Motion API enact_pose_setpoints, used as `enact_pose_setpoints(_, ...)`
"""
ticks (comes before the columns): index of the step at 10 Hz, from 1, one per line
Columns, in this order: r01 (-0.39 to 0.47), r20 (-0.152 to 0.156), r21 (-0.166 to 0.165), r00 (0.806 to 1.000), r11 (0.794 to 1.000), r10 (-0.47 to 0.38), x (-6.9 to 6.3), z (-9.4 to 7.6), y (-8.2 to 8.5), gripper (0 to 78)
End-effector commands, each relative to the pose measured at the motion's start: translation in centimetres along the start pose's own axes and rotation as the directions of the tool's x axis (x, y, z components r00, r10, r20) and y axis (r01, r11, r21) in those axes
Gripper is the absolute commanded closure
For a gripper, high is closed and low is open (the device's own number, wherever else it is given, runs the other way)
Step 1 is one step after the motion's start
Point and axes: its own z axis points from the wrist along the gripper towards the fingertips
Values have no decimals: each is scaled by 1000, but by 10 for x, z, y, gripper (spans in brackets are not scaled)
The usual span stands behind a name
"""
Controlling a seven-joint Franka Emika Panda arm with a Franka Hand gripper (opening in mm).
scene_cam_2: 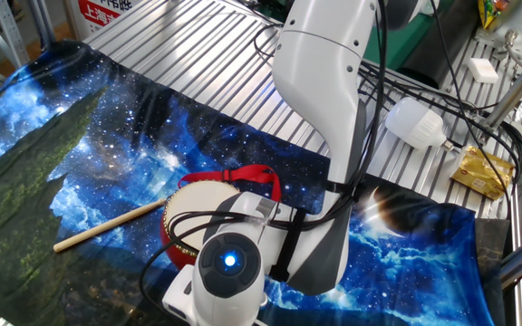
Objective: Play the drum
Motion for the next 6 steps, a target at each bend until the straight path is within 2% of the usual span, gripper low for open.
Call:
enact_pose_setpoints(1,4,4,3,1000,1000,-4,-1,-1,-1,1)
enact_pose_setpoints(6,15,3,3,1000,1000,-15,-3,0,-5,1)
